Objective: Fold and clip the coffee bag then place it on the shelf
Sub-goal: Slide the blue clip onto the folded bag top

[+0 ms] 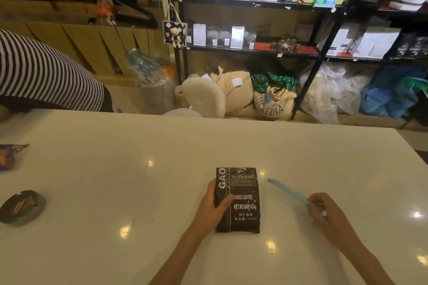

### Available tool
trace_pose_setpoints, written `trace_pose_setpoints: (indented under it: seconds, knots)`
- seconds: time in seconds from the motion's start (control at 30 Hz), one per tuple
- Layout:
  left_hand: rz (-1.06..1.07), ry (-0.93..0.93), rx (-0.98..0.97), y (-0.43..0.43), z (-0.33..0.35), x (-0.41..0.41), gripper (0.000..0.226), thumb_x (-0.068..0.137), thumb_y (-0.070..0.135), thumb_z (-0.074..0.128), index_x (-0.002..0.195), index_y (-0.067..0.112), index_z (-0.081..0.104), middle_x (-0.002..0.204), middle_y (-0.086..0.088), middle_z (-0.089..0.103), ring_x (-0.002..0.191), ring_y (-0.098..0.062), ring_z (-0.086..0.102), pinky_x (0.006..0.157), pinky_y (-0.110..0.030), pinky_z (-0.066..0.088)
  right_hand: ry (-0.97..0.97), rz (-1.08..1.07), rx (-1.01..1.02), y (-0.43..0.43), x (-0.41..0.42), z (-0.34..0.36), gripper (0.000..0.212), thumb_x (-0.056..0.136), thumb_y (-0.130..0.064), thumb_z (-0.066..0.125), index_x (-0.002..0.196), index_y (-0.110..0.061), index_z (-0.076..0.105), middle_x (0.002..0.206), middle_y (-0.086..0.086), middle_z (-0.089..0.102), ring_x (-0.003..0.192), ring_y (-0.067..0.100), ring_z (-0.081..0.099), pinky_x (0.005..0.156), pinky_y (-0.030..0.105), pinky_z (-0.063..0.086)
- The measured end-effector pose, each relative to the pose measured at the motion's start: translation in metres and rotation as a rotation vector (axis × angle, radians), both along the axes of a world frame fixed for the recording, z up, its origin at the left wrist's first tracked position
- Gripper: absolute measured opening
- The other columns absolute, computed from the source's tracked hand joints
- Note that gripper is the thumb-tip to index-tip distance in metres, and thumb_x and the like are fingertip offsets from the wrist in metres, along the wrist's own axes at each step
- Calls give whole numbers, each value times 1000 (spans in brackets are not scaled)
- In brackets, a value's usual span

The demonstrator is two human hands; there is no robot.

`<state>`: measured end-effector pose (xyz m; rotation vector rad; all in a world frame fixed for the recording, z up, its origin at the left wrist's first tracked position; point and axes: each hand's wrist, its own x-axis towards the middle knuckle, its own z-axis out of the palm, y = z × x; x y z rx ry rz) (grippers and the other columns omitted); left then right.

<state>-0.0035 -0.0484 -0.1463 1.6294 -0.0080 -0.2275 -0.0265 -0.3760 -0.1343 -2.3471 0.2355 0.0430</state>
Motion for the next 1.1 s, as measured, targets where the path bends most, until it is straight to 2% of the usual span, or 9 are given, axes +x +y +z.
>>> trace_pose_setpoints:
  seconds: [0.1,0.17,0.23,0.33,0.47,0.63,0.77,0.97,1.1]
  knots:
    - [-10,16,3,1,0,0,51,92,28,66,137,24,41,124,6,65,112,-11,65,96,-42,54,26,-47,377,3,7,16,3,93,-9,61,92,-10,63,97,14,67,86,33,71,64,38,60]
    - [-14,25,2,1,1,0,52,92,27,66,137,24,41,125,6,64,113,-12,65,96,-43,54,35,-22,512,5,10,29,20,86,-19,67,94,-1,65,97,18,68,86,35,72,63,33,61]
    - [-17,29,0,2,1,0,51,92,26,66,137,24,40,126,5,64,113,-11,65,97,-43,54,63,25,521,6,14,37,31,81,-28,71,94,0,65,96,18,69,85,32,74,66,37,62]
    - [-13,31,-2,1,1,0,50,92,26,66,136,25,42,126,5,64,114,-13,65,97,-44,54,86,64,505,13,21,42,5,91,-4,62,92,0,64,100,22,65,84,32,75,67,42,61]
    - [-7,37,-5,1,1,0,49,92,27,66,135,26,43,125,6,65,114,-14,65,97,-45,53,63,70,487,20,29,53,4,92,-4,61,94,-3,63,101,16,67,84,29,75,61,40,60]
    - [-4,40,-17,0,2,0,47,92,25,65,134,26,43,124,6,65,113,-13,65,96,-44,54,-21,-113,677,5,24,61,16,94,-13,59,105,-2,64,111,15,71,99,26,73,71,43,57]
    - [3,43,-13,0,2,0,50,91,28,67,135,26,43,125,5,65,114,-15,65,97,-46,53,-6,-162,765,6,17,59,33,82,-26,67,105,-3,68,112,14,72,101,29,72,68,31,62]
    - [2,40,-34,0,1,0,53,90,28,68,136,22,43,126,2,64,114,-17,65,96,-46,54,123,-49,620,18,15,55,27,76,-32,75,88,-8,76,98,15,77,99,26,73,100,44,51]
    - [19,42,-46,0,0,0,51,90,23,68,136,20,44,126,0,64,113,-16,65,94,-42,56,205,38,629,33,24,54,17,92,-18,65,92,-3,73,98,12,77,101,22,73,105,45,47]
